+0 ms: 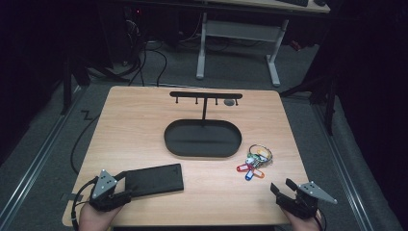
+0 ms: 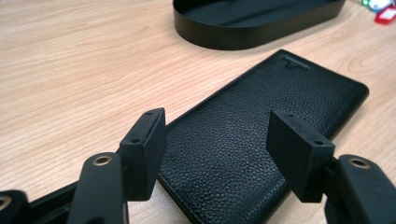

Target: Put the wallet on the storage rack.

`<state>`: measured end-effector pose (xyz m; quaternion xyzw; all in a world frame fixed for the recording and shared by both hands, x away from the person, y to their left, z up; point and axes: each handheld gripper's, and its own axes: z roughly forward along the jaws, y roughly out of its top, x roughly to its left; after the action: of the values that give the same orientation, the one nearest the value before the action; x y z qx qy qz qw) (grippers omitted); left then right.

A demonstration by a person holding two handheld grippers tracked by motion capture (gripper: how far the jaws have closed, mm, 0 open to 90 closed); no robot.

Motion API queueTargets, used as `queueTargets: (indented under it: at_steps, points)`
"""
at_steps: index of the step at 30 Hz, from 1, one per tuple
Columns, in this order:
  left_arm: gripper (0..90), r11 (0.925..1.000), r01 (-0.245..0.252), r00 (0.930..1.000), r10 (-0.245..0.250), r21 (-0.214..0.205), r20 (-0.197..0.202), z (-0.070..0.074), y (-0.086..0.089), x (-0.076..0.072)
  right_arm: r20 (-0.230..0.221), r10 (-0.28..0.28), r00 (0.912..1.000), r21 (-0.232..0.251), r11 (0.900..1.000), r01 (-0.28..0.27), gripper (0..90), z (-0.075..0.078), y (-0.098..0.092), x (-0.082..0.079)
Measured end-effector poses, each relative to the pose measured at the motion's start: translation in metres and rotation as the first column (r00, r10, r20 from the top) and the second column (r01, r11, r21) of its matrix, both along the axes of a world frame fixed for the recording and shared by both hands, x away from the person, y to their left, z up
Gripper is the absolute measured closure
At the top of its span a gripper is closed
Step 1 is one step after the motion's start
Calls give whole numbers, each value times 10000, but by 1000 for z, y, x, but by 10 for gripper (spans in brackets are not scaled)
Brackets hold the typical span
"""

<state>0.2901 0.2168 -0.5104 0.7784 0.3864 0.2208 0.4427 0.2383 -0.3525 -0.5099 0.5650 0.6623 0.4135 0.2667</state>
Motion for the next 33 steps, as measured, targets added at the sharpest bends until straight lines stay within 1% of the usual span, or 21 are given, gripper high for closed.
queueTargets:
  at_steps: [3, 6, 12, 13, 17, 19, 20, 22, 25, 27, 28, 29, 30, 31, 33]
  points:
    - [384, 9999, 93, 9999, -93, 74, 39, 0, -2, 1, -63, -17, 10000, 11, 10000, 17, 319, -2, -1, 1]
    - [383, 9998, 170, 9998, -170, 102, 53, 0, -4, 2, -241, -92, 9997, 96, 9999, 94, 317, -3, -4, 0]
    - [386, 9999, 101, 9999, -101, 104, 58, 0, 0, 0, -320, -100, 9994, 261, 9996, 108, 318, -4, -7, 2]
    - [388, 9999, 103, 9999, -104, 82, 42, 0, 0, 0, -313, -60, 9995, 215, 9997, 67, 318, -4, -6, 2]
    - [428, 10000, 54, 10000, -54, 77, 14, 0, 2, 0, -411, 31, 9992, 190, 9998, -23, 321, -5, -3, 5]
    - [451, 10000, 39, 10000, -39, 86, 0, 0, 2, 0, -389, 72, 9992, 155, 9999, -66, 321, -5, -3, 5]
    - [474, 10000, 18, 9999, -17, 55, -122, 0, 3, 1, -422, 96, 9991, 142, 9999, -90, 324, -6, -2, 6]
    - [504, 10000, 12, 9999, -11, 79, -150, 0, 4, 0, -399, 102, 9992, 137, 9999, -97, 325, -6, -3, 6]
    - [607, 9998, -42, 9999, 45, 181, -139, 1, 4, -1, -400, 79, 9992, 214, 9997, -70, 329, -5, -5, 5]
    - [666, 9990, -77, 9999, 83, 429, -142, 0, 4, 0, -455, 81, 9989, 229, 9997, -71, 330, -6, -5, 6]
    - [697, 9990, -77, 9999, 83, 429, -142, 0, 4, 0, -455, 81, 9989, 229, 9997, -71, 330, -6, -5, 6]
    - [697, 9978, -81, 9998, 91, 665, -152, -2, 4, 0, -471, 90, 9988, 226, 9997, -79, 331, -6, -5, 6]
    - [738, 9964, -108, 9998, 121, 845, -157, -2, 4, 0, -478, 91, 9988, 234, 9997, -80, 332, -7, -5, 6]
    - [801, 9962, -192, 9996, 210, 847, -209, -3, 5, 1, -475, 100, 9988, 262, 9996, -88, 333, -6, -5, 6]
    - [850, 9961, -239, 9993, 261, 848, -252, -2, 7, 1, -443, 114, 9990, 259, 9996, -102, 335, -6, -5, 6]
